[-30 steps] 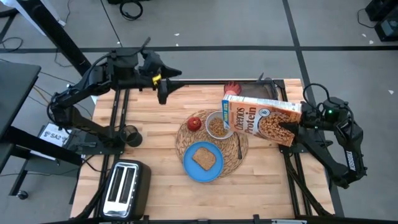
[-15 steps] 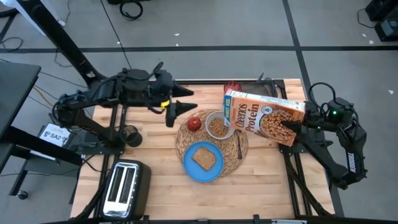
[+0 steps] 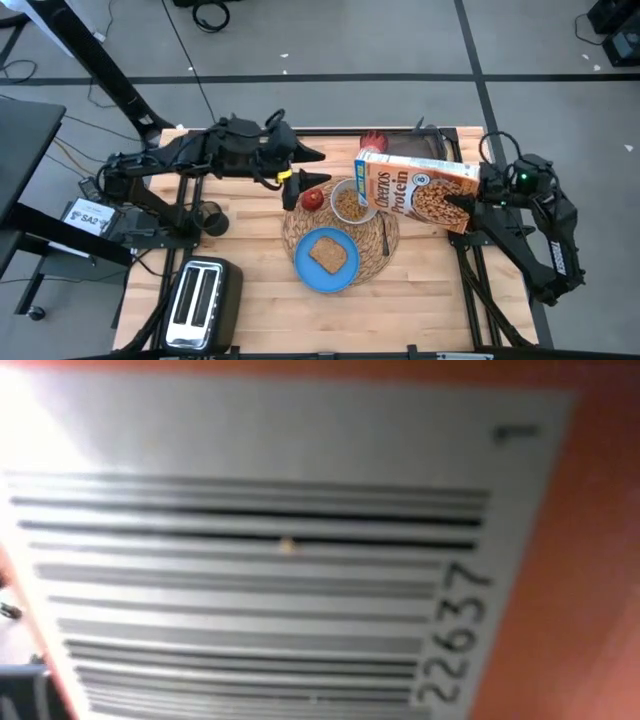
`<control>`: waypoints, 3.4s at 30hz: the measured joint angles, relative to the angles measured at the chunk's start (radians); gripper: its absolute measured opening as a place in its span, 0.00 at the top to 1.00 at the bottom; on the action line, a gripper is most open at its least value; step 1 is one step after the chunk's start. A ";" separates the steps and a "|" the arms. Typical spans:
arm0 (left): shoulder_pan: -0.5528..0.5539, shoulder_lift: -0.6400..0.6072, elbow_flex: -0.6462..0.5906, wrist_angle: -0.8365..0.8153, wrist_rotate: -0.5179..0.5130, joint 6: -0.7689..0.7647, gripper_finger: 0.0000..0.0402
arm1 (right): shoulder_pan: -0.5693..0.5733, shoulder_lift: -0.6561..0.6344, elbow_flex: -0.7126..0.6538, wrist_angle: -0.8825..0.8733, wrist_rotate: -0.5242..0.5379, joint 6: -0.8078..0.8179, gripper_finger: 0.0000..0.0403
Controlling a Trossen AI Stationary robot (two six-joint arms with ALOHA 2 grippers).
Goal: Arrange a breakfast setting
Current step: Pour the cereals from the cereal box into the white bowl
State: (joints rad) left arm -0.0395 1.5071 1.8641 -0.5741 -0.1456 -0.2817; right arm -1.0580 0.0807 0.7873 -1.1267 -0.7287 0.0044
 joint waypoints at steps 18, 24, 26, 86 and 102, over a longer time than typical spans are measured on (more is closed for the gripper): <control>0.063 0.032 -0.001 0.029 -0.015 -0.016 0.37 | 0.003 0.062 -0.068 0.060 -0.097 -0.065 0.40; 0.064 0.032 -0.001 0.027 -0.015 -0.025 0.37 | 0.003 0.077 -0.068 0.061 -0.084 -0.076 0.40; 0.062 0.032 -0.001 0.027 -0.015 -0.035 0.37 | 0.003 0.077 -0.056 0.053 -0.079 -0.069 0.40; 0.109 -0.012 -0.001 0.251 -0.008 0.025 0.37 | 0.058 -0.077 0.011 0.034 0.002 0.149 0.40; 0.109 -0.049 -0.001 0.216 -0.008 0.043 0.37 | 0.058 -0.076 0.047 0.064 -0.005 0.207 0.40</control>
State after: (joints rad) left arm 0.0700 1.4578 1.8633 -0.3579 -0.1532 -0.2390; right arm -1.0004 0.0042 0.8341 -1.0626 -0.7334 0.2111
